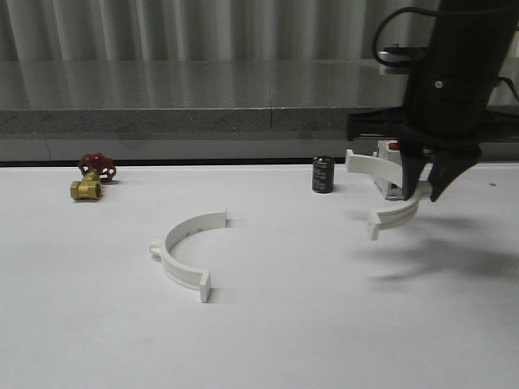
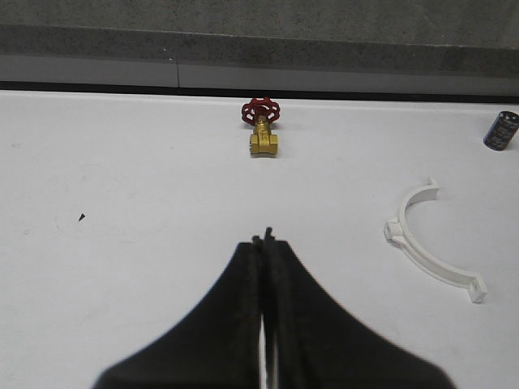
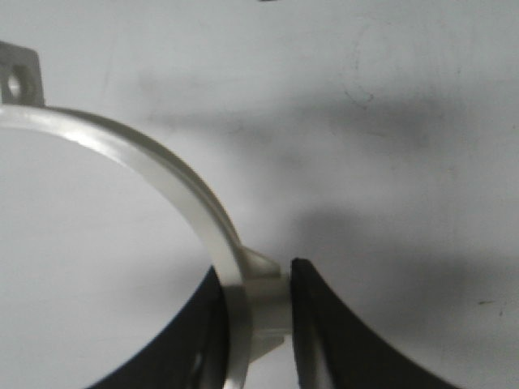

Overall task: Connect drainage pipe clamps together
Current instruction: 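Carry the clamp half toward the placed half on the table, then lower the clamp half against the placed half to close the ring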

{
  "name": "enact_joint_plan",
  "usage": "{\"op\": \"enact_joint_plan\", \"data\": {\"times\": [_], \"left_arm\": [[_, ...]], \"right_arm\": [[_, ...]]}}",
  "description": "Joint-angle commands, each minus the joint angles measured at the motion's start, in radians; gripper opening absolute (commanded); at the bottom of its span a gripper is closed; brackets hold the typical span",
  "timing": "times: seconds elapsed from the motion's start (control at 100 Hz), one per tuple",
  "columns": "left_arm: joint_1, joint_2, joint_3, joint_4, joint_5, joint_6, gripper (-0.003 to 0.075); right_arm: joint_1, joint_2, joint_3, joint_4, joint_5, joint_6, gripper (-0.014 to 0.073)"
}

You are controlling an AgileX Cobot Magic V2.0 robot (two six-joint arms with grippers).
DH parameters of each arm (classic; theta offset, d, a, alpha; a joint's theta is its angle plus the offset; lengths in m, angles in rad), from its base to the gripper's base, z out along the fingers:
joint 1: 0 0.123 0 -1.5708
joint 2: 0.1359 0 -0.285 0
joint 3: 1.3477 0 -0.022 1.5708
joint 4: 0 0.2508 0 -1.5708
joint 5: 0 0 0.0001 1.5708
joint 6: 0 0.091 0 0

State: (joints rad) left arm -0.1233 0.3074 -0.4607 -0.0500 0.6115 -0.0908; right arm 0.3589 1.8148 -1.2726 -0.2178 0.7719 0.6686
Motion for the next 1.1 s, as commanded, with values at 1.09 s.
{"op": "enact_joint_plan", "data": {"times": [1.09], "left_arm": [[0.002,0.009,-0.029,-0.002,-0.068,0.001,-0.002]], "right_arm": [[0.26,0.186,-0.244,-0.064,-0.01,0.286,0.002]]}}
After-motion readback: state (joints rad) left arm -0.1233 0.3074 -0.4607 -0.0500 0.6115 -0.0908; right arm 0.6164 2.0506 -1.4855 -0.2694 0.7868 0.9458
